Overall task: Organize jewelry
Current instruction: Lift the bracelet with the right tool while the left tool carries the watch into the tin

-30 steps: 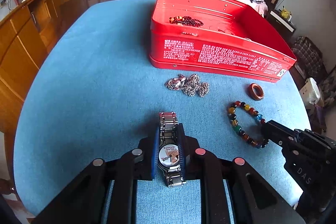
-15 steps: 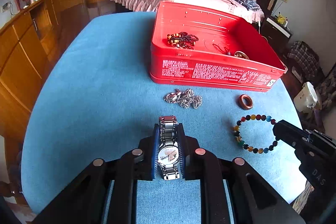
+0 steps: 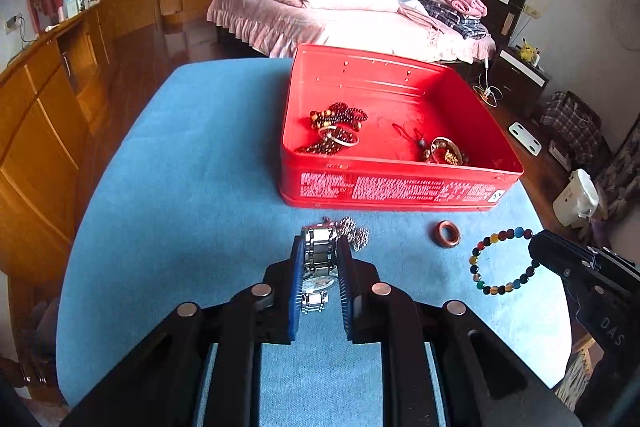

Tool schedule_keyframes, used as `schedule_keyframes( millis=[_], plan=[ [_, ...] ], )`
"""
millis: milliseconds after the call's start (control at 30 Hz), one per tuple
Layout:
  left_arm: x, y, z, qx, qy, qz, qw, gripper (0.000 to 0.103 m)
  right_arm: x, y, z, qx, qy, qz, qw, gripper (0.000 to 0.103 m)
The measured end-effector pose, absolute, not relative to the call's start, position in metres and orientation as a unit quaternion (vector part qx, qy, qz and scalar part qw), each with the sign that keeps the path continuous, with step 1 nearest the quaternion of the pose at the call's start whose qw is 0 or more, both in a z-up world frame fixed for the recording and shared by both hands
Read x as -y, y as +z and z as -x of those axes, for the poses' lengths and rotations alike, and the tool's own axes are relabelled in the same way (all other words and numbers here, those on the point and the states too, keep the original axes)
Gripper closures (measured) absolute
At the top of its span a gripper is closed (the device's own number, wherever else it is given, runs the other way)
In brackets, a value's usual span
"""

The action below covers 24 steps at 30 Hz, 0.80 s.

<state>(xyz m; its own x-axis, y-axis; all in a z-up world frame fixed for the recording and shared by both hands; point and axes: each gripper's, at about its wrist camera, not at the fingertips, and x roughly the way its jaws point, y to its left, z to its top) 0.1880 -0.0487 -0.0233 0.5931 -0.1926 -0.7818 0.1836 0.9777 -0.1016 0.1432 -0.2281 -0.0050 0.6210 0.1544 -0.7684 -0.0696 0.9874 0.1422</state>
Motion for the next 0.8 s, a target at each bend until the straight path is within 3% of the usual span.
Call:
schedule_keyframes(
  millis=[467,800],
  plan=[
    [0.075,0.018,-0.224,-0.404,-0.127,0.004,0.906,0.087,0.240,0.028,-0.181,-0.408,0.061,-0.044,0.910,0.096],
    [0.090,0.018,-0.268,-0.419,-0.123,0.009,0.900,0.087,0.248,0.026,-0.226,-0.418,0.059,-0.078,0.903,0.096]
  ],
)
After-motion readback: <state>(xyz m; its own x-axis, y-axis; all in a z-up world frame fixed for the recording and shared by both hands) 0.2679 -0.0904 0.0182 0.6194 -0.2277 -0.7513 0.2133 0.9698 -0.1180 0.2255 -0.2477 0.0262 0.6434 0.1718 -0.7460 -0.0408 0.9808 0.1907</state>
